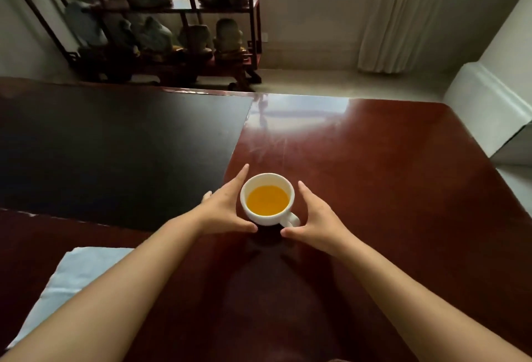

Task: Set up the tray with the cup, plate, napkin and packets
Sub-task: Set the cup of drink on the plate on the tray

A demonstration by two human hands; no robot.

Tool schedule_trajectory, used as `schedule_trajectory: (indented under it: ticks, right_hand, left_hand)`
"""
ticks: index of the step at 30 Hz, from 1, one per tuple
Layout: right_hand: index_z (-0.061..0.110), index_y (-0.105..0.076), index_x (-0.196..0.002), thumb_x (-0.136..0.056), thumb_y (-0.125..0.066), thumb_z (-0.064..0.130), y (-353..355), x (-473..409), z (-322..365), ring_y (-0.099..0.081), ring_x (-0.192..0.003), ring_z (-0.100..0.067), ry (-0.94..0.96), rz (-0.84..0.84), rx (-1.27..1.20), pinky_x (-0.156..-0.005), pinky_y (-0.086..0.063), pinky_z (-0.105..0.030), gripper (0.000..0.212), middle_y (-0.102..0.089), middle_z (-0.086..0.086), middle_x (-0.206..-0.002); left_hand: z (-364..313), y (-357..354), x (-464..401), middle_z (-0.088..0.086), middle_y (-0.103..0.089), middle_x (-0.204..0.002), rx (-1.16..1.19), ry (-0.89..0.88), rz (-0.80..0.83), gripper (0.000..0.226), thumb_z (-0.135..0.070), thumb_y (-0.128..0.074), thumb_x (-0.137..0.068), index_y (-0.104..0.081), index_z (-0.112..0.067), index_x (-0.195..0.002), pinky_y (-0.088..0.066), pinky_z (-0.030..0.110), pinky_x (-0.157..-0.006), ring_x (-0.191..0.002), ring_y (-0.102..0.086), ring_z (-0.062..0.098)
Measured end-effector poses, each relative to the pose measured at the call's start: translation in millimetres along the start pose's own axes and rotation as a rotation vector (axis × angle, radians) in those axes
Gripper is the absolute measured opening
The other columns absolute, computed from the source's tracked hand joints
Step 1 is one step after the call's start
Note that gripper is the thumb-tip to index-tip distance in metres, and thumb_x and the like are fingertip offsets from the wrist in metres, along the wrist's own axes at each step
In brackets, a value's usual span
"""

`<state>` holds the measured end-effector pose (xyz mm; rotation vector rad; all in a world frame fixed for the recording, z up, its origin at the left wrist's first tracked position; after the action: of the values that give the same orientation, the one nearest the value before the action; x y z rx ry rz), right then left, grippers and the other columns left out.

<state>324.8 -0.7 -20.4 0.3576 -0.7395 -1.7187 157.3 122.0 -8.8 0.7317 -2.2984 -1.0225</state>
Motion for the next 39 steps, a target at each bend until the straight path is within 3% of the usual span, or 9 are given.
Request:
schedule_trajectory:
  ticks: [3, 5, 8, 12, 15, 18, 24, 32, 39]
  right_hand:
    - [0.018, -0.035, -0.138, -0.065, -0.080, 0.018, -2.9, -2.8, 0.2, -0.044, -0.121, -0.004, 0.013, -0.012, -0.109, -0.095, -0.030, -0.002, 0.086, -0.050, 0.019, -0.126]
    - [0.026, -0.043, -0.133, -0.067, -0.077, 0.011, -3.7, -3.3, -0.9, -0.055, -0.109, -0.004, 0.013, -0.015, -0.204, -0.094, -0.046, -0.018, 0.075, -0.057, 0.016, -0.120]
    - [0.031, -0.050, -0.127, -0.069, -0.074, 0.006, 1.3, -4.1, -2.5, -0.066, -0.095, -0.013, 0.010, -0.018, -0.251, -0.087, -0.055, -0.043, 0.068, -0.065, 0.005, -0.114]
    - [0.045, -0.057, -0.110, -0.071, -0.069, 0.000, 10.3, -5.8, -1.8, -0.069, -0.089, -0.023, 0.016, 0.034, -0.302, -0.082, -0.057, -0.043, 0.061, -0.068, 0.002, -0.108]
    - [0.029, -0.061, -0.115, -0.073, -0.059, -0.007, 13.8, -10.5, -8.0, -0.068, -0.090, -0.026, -0.002, 0.035, -0.326, -0.081, -0.057, -0.040, 0.056, -0.069, -0.006, -0.110]
    - [0.018, -0.059, -0.122, -0.076, -0.058, -0.010, 16.4, -12.6, -12.1, -0.067, -0.088, -0.017, 0.000, 0.064, -0.349, -0.075, -0.056, -0.030, 0.054, -0.068, -0.009, -0.113]
    - [0.012, -0.057, -0.123, -0.079, -0.056, -0.013, 17.6, -11.1, -12.6, -0.064, -0.082, 0.003, 0.026, 0.084, -0.382, -0.066, -0.050, -0.014, 0.050, -0.067, -0.009, -0.113]
    - [0.010, -0.060, -0.120, -0.079, -0.057, -0.015, 32.7, 12.5, -11.4, -0.064, -0.092, -0.004, 0.089, 0.024, -0.382, -0.081, -0.056, -0.028, 0.048, -0.069, -0.012, -0.110]
    - [0.020, -0.056, -0.121, -0.077, -0.060, -0.018, 65.3, 79.0, -7.4, -0.068, -0.092, -0.018, 0.124, 0.088, -0.417, -0.080, -0.058, -0.032, 0.058, -0.067, -0.013, -0.113]
  left_hand:
    - [3.1, -7.0, -7.5, -0.008, -0.029, -0.149, 0.222, -0.010, 0.029, 0.121, -0.027, -0.084, -0.065, 0.006, -0.035, -0.146, -0.028, 0.029, -0.105, -0.132, -0.033, 0.011]
    - [4.7, -10.1, -7.8, -0.009, -0.032, -0.145, 0.315, 0.000, 0.003, 0.116, -0.022, -0.084, -0.065, -0.002, -0.032, -0.147, -0.035, 0.031, -0.105, -0.127, -0.036, 0.008]
    - [7.7, -15.4, -0.7, -0.008, -0.032, -0.145, 0.416, 0.014, -0.009, 0.111, -0.014, -0.083, -0.067, -0.008, -0.026, -0.148, -0.046, 0.030, -0.098, -0.126, -0.036, 0.006]
    - [18.8, -16.0, 10.9, -0.015, -0.052, -0.123, 0.477, 0.026, -0.010, 0.103, -0.009, -0.081, -0.069, -0.015, -0.021, -0.147, -0.051, 0.011, -0.075, -0.104, -0.057, -0.002]
    - [20.4, -15.6, 13.3, -0.019, -0.050, -0.120, 0.496, 0.015, 0.039, 0.097, -0.008, -0.080, -0.071, -0.021, -0.023, -0.147, -0.048, 0.006, -0.071, -0.102, -0.055, -0.006]
    - [16.1, -22.6, 11.9, -0.014, -0.044, -0.136, 0.590, -0.036, 0.111, 0.097, -0.002, -0.078, -0.072, -0.020, -0.032, -0.145, -0.049, 0.008, -0.075, -0.109, -0.054, -0.006]
    - [16.5, -27.4, 13.1, -0.010, -0.056, -0.127, 0.628, -0.082, 0.041, 0.087, -0.012, -0.084, -0.065, -0.037, -0.048, -0.130, -0.054, 0.025, -0.087, -0.110, -0.061, 0.008]
    - [-8.8, -40.7, 37.5, -0.015, -0.057, -0.122, 0.601, -0.150, -0.134, 0.090, -0.028, -0.085, -0.059, -0.037, -0.046, -0.131, -0.054, 0.017, -0.077, -0.104, -0.062, 0.004]
    - [-54.9, -49.6, 81.8, -0.010, -0.058, -0.124, 0.597, -0.214, -0.101, 0.090, -0.028, -0.085, -0.059, -0.038, -0.041, -0.135, -0.052, 0.014, -0.078, -0.107, -0.062, 0.007]
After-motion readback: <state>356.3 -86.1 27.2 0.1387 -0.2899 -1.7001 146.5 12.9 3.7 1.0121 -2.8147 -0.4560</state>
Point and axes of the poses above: each hand's wrist, its own x-axis away from the middle knuckle, its own y-axis out of the back of the hand, z = x × y, the point moved 3 cm from there along -x, towards the middle knuckle
